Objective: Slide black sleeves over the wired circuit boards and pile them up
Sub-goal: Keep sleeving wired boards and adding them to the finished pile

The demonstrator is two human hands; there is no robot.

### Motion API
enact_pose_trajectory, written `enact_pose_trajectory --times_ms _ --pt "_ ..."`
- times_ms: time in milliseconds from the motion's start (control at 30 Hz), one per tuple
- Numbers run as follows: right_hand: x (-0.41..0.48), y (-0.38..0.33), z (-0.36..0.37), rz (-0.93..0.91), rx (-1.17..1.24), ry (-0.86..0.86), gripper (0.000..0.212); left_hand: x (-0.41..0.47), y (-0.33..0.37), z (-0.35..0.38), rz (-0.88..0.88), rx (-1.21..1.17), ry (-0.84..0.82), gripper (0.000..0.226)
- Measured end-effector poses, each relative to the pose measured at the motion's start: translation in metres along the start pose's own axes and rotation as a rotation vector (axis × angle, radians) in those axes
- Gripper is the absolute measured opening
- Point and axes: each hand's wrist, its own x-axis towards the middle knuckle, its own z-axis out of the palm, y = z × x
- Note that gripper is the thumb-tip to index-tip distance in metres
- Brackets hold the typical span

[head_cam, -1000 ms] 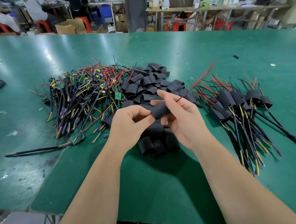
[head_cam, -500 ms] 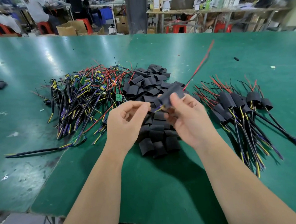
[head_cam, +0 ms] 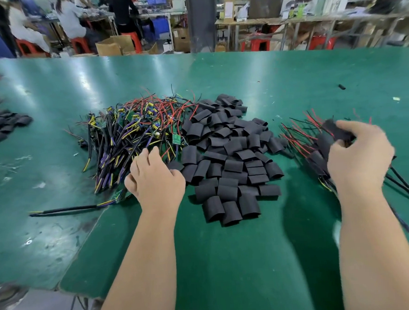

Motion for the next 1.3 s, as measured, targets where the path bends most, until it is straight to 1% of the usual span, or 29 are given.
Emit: enact_pose_trajectory --times_ms 67,133,267,367,433,467,600,700,800,867,933,1000,1033,1067,1100,1167,1233,1300 --pt "-0.001 0.003 0.003 0.11 -0.118 -0.112 0.039 0.001 -0.002 0.001 0.0 0.068 0.004 0.054" --pt "-0.006 -0.003 0.005 0.201 -0.186 -0.136 0.037 0.003 -0.004 0.001 0.008 0.099 0.019 0.047" --pt "-0.018 -0.015 0.012 0.103 -0.148 -0.099 0.036 0.008 -0.008 -0.002 -0.013 0.098 0.033 0.03" --pt "-0.026 -0.022 0.019 0.041 -0.106 -0.149 0.033 0.009 -0.007 -0.001 -0.023 0.119 0.061 0.035" --pt "-0.031 -0.024 0.023 0.017 -0.087 -0.187 0.031 0.009 -0.006 -0.001 -0.061 0.037 0.102 0.044" --pt "-0.032 -0.024 0.025 0.008 -0.081 -0.199 0.031 0.01 -0.007 0.0 -0.078 0.007 0.112 0.045" --pt "-0.037 -0.025 0.029 -0.024 -0.053 -0.208 0.027 0.014 -0.014 -0.002 -0.073 0.024 0.152 0.027" --pt "-0.041 -0.027 0.031 -0.065 -0.009 -0.209 0.023 0.012 -0.01 -0.006 -0.01 -0.057 0.288 0.02" --pt "-0.047 -0.034 0.032 -0.121 0.103 -0.23 0.021 0.008 -0.001 -0.01 0.106 -0.2 0.402 0.018" --pt "-0.051 -0.04 0.034 -0.093 0.261 -0.343 0.022 0.004 0.004 -0.011 0.247 -0.312 0.416 0.019" --pt "-0.056 -0.045 0.038 0.059 0.543 -0.576 0.023 -0.002 0.011 -0.011 0.401 -0.407 0.383 0.021" --pt "-0.065 -0.05 0.043 0.244 0.83 -0.805 0.037 -0.009 0.016 -0.01 0.497 -0.468 0.324 0.021" --pt "-0.066 -0.051 0.044 0.303 0.933 -0.851 0.045 -0.011 0.018 -0.009 0.532 -0.476 0.289 0.021" --pt "-0.066 -0.051 0.045 0.341 1.024 -0.849 0.049 -0.012 0.018 -0.009 0.565 -0.471 0.242 0.021" --pt "-0.065 -0.051 0.045 0.363 1.106 -0.823 0.048 -0.012 0.017 -0.009 0.592 -0.457 0.175 0.021" --pt "-0.06 -0.048 0.043 0.357 1.193 -0.784 0.038 -0.014 0.015 -0.008 0.606 -0.41 0.005 0.021" --pt "-0.058 -0.046 0.042 0.287 1.166 -0.797 0.03 -0.015 0.014 -0.006 0.615 -0.364 -0.107 0.021" --pt "-0.059 -0.045 0.042 0.217 1.105 -0.79 0.028 -0.017 0.016 -0.006 0.651 -0.38 -0.127 0.025"
